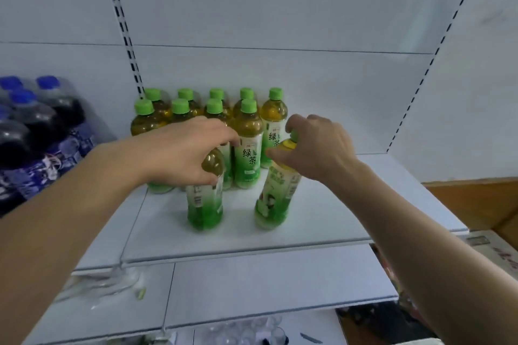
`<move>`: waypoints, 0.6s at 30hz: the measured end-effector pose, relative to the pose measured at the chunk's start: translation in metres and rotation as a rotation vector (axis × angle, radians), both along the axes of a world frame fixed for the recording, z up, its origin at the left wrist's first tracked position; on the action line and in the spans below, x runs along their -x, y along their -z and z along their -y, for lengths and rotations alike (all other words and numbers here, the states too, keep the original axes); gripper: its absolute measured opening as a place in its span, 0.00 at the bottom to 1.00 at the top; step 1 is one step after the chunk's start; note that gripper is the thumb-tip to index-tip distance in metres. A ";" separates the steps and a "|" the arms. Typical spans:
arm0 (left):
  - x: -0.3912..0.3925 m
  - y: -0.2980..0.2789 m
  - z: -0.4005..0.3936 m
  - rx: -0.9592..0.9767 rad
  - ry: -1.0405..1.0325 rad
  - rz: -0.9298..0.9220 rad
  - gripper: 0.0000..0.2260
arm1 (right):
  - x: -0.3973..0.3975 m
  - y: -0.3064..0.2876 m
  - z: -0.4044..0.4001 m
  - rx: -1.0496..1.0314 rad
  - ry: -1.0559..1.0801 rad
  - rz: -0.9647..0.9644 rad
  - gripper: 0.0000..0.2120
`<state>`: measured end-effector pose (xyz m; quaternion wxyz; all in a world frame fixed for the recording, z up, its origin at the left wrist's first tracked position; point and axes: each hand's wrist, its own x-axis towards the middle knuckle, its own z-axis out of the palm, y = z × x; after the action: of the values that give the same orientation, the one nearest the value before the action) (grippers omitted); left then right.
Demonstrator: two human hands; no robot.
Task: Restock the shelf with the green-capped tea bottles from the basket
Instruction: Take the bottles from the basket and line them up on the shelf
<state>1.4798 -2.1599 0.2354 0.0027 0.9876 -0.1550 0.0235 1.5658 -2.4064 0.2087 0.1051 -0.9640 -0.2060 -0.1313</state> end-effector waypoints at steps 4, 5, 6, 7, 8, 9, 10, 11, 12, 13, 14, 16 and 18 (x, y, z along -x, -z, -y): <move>0.008 0.014 -0.012 0.149 -0.045 -0.010 0.38 | -0.001 -0.010 -0.022 0.140 0.029 0.012 0.30; 0.010 0.020 -0.015 0.221 -0.065 0.004 0.38 | 0.000 -0.010 -0.024 0.138 0.003 -0.023 0.29; 0.012 0.027 -0.016 0.297 -0.093 0.023 0.39 | 0.001 -0.010 -0.025 0.110 -0.047 -0.070 0.26; 0.014 0.034 -0.017 0.374 -0.123 0.048 0.39 | 0.003 -0.010 -0.026 0.064 -0.112 -0.124 0.23; 0.015 0.039 -0.017 0.448 -0.147 0.083 0.38 | 0.005 -0.010 -0.026 0.011 -0.178 -0.184 0.20; 0.016 0.043 -0.015 0.511 -0.157 0.123 0.37 | 0.007 -0.012 -0.025 -0.025 -0.227 -0.248 0.18; 0.016 0.047 -0.012 0.556 -0.158 0.157 0.36 | 0.008 -0.014 -0.024 -0.049 -0.258 -0.305 0.18; 0.016 0.050 -0.009 0.578 -0.159 0.183 0.36 | 0.007 -0.014 -0.022 -0.059 -0.273 -0.330 0.19; 0.015 0.052 -0.006 0.575 -0.162 0.202 0.36 | 0.003 -0.013 -0.021 -0.059 -0.275 -0.309 0.20; 0.014 0.053 -0.004 0.558 -0.161 0.218 0.37 | 0.000 -0.011 -0.020 -0.062 -0.265 -0.262 0.20; 0.012 0.054 -0.004 0.545 -0.153 0.228 0.37 | -0.001 -0.010 -0.019 -0.075 -0.249 -0.208 0.20; 0.011 0.052 -0.010 0.555 -0.125 0.205 0.38 | -0.001 -0.005 -0.024 -0.119 -0.213 -0.133 0.22; 0.011 0.049 -0.022 0.577 -0.104 0.154 0.39 | 0.002 -0.001 -0.036 -0.136 -0.169 -0.090 0.22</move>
<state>1.4691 -2.1374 0.1864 0.2702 0.9480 -0.0907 0.1413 1.5634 -2.3706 0.2094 0.1904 -0.9387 -0.2721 -0.0921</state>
